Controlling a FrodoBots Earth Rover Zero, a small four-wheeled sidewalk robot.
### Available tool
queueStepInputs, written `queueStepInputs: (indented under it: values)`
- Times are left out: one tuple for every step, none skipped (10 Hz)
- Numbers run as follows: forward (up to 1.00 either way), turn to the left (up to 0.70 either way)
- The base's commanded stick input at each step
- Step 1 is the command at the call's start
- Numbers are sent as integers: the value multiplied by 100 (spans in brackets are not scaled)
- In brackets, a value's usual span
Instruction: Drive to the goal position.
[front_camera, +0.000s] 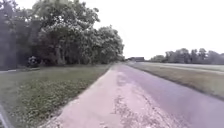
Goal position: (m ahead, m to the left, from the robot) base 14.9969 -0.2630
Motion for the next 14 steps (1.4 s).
queueStepInputs:
  values:
    - [69, -1]
    - [70, -1]
    - [70, -1]
    - [70, -1]
    - [70, -1]
    - [70, -7]
    - [70, -15]
    - [70, -14]
    - [70, -14]
    - [70, -12]
    - [70, -1]
    - [70, -1]
    - [70, -1]
    - [70, -1]
